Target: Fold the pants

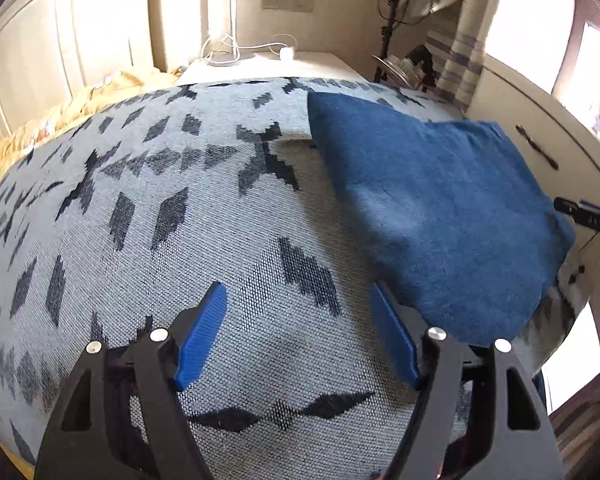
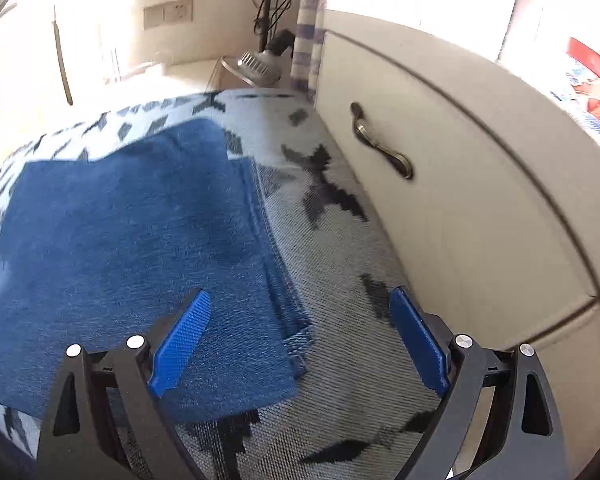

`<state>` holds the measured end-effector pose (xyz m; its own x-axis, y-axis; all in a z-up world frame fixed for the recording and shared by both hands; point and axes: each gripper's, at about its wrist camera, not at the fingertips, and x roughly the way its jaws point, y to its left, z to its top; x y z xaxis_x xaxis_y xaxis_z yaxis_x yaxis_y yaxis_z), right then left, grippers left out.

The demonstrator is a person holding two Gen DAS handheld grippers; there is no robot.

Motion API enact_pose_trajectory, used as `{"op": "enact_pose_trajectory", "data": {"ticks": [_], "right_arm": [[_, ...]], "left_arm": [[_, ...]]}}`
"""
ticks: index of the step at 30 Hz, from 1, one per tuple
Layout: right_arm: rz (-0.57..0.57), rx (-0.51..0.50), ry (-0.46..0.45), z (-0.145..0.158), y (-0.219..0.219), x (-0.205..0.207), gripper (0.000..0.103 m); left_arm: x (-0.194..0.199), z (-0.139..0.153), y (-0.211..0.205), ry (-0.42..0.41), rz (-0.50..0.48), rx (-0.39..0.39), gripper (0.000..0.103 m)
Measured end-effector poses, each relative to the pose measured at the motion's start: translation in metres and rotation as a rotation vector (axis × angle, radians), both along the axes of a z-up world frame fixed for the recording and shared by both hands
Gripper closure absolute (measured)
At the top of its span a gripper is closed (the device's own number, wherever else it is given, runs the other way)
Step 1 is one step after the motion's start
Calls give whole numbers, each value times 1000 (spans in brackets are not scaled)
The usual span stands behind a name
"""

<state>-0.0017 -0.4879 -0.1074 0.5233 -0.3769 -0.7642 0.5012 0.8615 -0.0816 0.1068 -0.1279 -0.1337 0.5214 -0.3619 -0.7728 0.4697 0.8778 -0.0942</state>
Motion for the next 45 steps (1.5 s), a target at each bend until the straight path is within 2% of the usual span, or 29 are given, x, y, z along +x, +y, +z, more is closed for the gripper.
{"op": "enact_pose_trajectory", "data": {"ticks": [4,6,9,12,18,23,30,34,40,42,45], "right_arm": [[130,43,-83,24,21,21,15],[184,56,-85,28,29,41,15],[264,43,-57,24,41,78,16],[286,-2,7,11,43,117,22],[263,-39,82,-17,32,154,22],[259,-48,96,-32,32,155,22],[255,-24,75,-35,26,154,21],[252,-35,65,-37,27,153,21],[252,-38,55,-34,28,151,21],[237,-33,56,-31,30,146,20],[205,-21,52,-20,34,128,20]], "left_arm": [[4,10,-3,-8,13,-93,47],[7,11,-14,-7,-21,-131,57],[19,10,-33,1,-56,-137,63],[40,11,-51,1,-54,-115,64],[72,22,-76,-31,-51,-89,64],[96,22,-105,-62,-89,-45,64],[137,-3,-140,6,-91,54,63],[141,-16,-143,18,-96,80,62],[134,-5,-136,14,-83,51,61],[125,7,-130,5,-78,18,50],[99,23,-120,-6,-85,-10,38]]}}
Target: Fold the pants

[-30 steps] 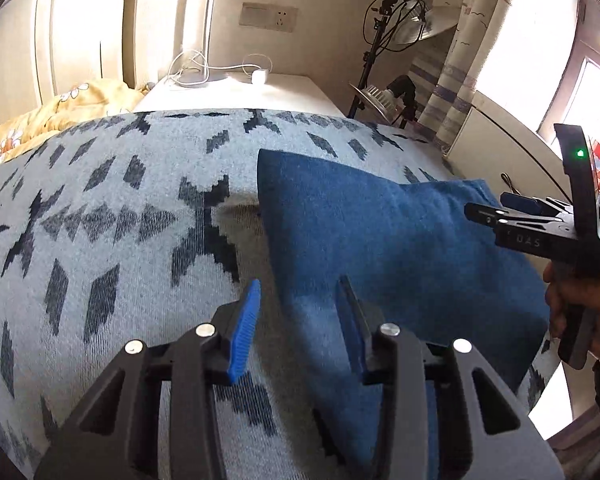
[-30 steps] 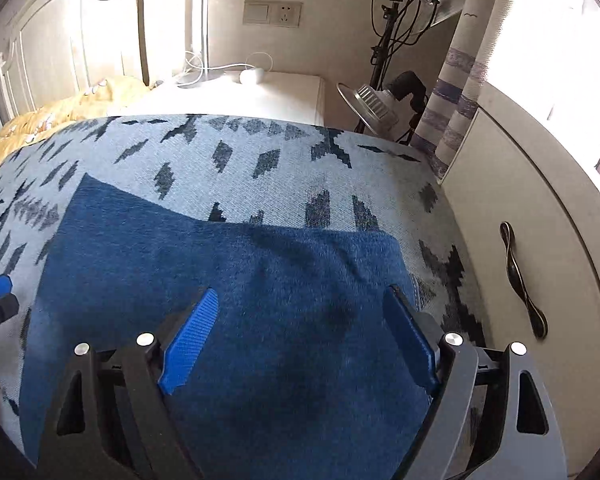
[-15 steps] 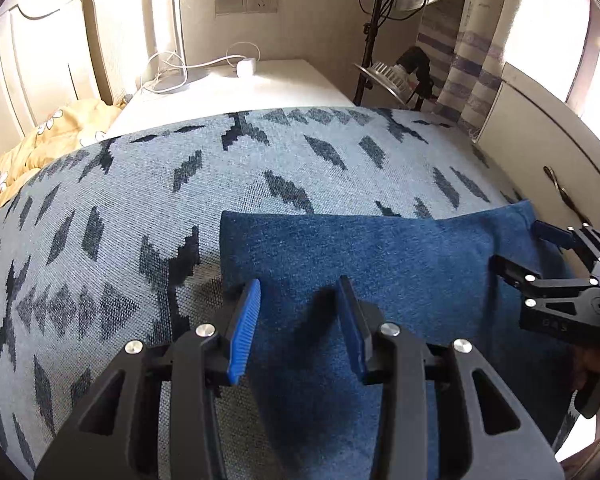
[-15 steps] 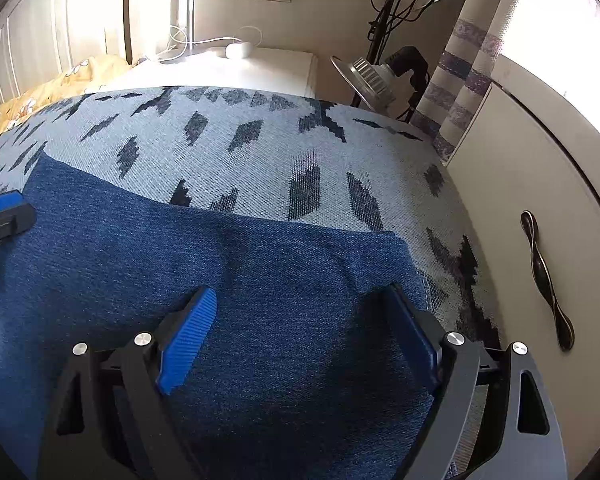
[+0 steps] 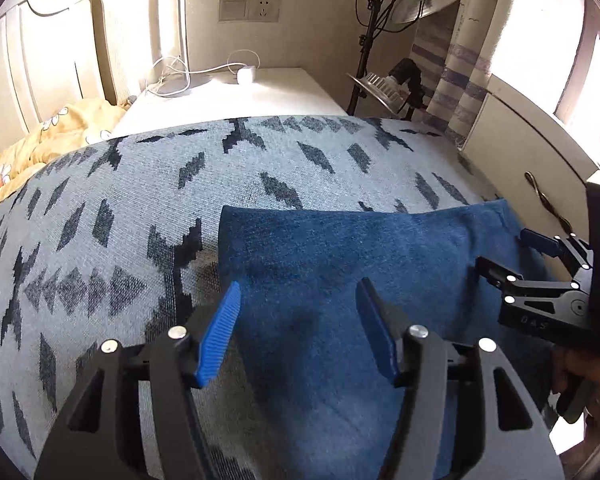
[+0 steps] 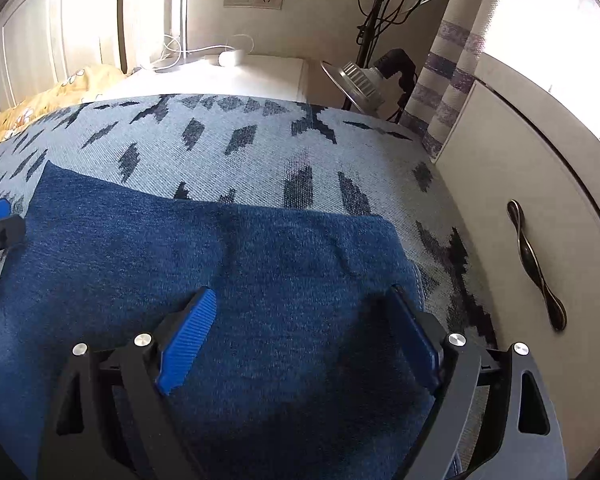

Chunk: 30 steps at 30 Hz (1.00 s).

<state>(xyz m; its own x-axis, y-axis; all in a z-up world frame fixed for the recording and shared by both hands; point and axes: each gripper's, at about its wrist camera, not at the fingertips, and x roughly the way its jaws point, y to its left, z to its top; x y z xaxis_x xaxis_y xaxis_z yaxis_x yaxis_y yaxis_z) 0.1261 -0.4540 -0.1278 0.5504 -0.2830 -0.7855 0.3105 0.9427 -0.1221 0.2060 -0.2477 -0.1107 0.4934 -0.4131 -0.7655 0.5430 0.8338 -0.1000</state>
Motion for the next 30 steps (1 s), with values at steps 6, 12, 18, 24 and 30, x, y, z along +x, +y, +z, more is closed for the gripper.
{"op": "enact_pose_trajectory", "data": {"ticks": [6,12,18,24,30], "right_arm": [[-151,43,-54,39,18,-86,14],[-248,111,-71,62,45,-162,14],[-250,66,-82,76,60,-190,14],[-249,58,-91,81,60,-196,14],[-241,62,-93,82,60,-196,14]], "left_arm": [[-85,24,28,25,15,-38,2],[-162,28,25,89,-77,-11,2],[-192,42,22,26,-74,14,2],[-194,49,26,14,-63,15,2],[-193,54,26,8,-63,9,2]]}}
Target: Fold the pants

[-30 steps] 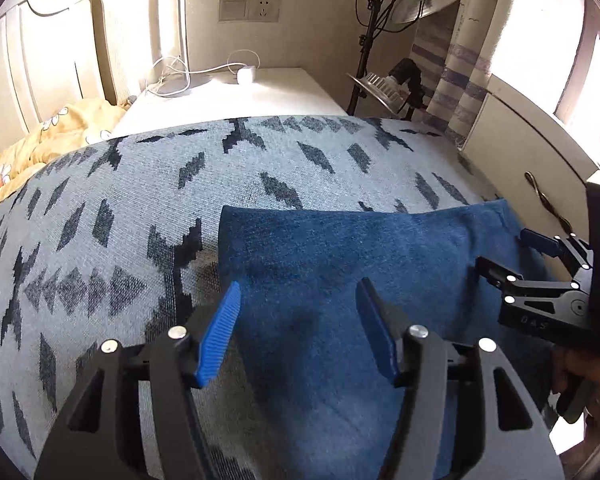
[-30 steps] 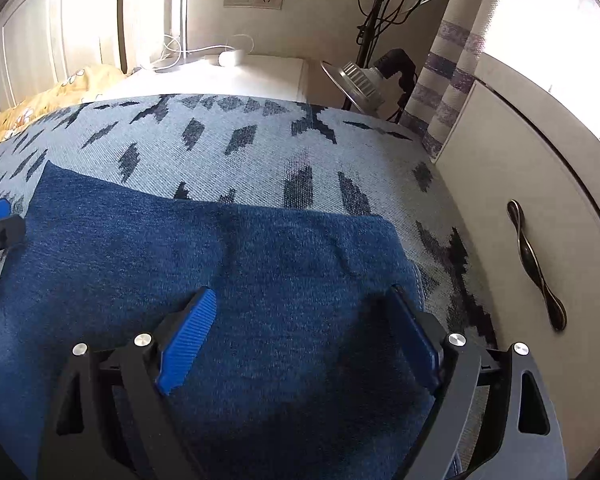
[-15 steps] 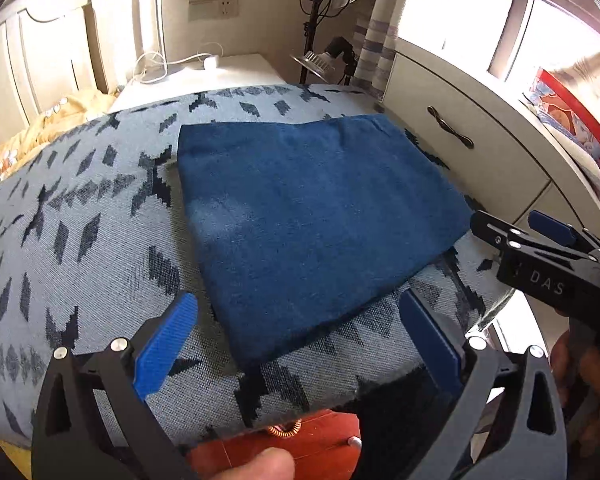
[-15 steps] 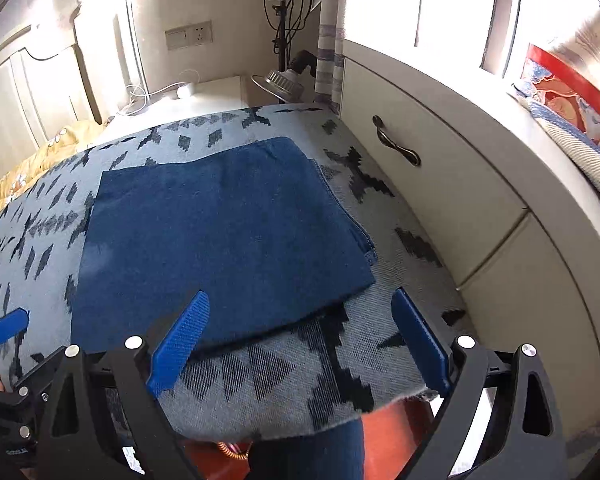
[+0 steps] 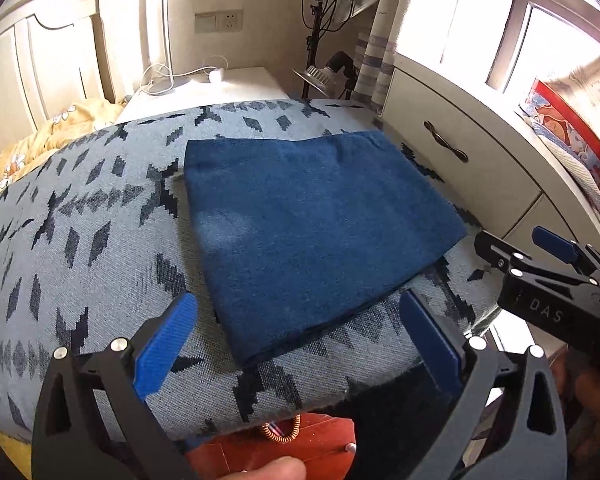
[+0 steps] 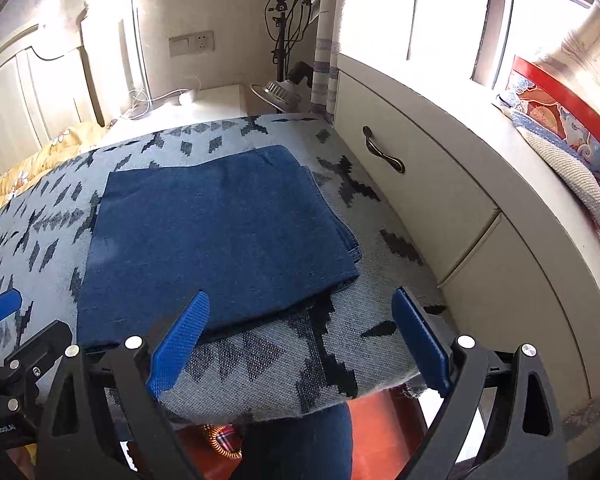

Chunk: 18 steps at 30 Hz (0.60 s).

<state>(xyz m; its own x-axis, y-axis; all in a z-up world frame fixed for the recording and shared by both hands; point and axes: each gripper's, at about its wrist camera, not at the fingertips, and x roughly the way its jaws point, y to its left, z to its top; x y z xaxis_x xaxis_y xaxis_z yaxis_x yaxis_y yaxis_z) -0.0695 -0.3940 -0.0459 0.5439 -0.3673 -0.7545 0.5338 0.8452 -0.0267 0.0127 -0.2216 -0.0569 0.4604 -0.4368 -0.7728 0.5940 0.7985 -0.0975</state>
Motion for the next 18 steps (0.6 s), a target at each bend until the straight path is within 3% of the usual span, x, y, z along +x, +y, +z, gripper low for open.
{"op": "enact_pose_trajectory", "data": {"ticks": [18], "right_arm": [[10,4,-6,1,0,-2,14]], "left_arm": [[0,-2,-3,0,-7,-4,2]]}}
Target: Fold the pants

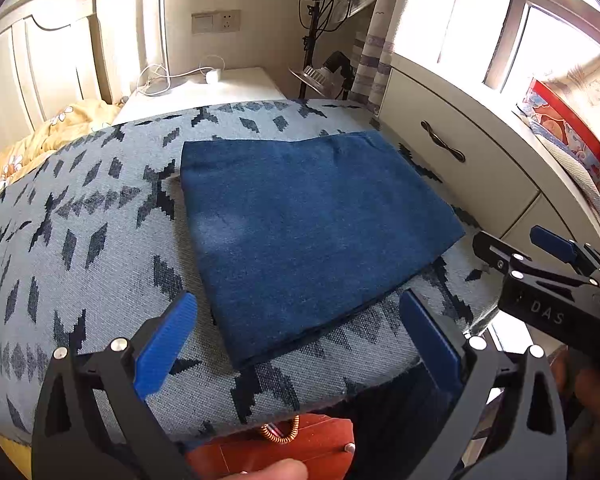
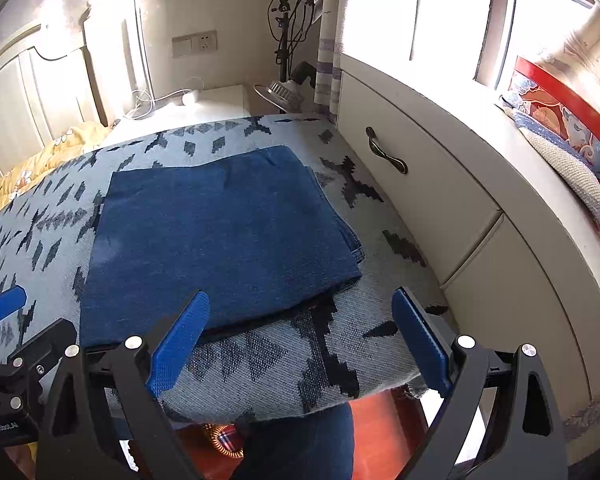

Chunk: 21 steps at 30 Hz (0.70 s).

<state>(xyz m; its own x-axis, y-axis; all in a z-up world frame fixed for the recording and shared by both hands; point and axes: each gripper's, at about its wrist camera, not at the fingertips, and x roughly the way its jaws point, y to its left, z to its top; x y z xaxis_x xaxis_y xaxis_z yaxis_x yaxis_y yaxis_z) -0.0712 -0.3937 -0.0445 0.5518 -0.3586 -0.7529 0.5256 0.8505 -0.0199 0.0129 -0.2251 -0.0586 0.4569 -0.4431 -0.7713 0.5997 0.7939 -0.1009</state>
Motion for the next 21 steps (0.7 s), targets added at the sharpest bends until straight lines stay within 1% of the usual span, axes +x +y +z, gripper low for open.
{"op": "enact_pose_trajectory", "data": {"ticks": [21], "right_arm": [[0,0,5,-1,1,0,14]], "left_arm": [[0,2,0,0,-4,-4,2]]}}
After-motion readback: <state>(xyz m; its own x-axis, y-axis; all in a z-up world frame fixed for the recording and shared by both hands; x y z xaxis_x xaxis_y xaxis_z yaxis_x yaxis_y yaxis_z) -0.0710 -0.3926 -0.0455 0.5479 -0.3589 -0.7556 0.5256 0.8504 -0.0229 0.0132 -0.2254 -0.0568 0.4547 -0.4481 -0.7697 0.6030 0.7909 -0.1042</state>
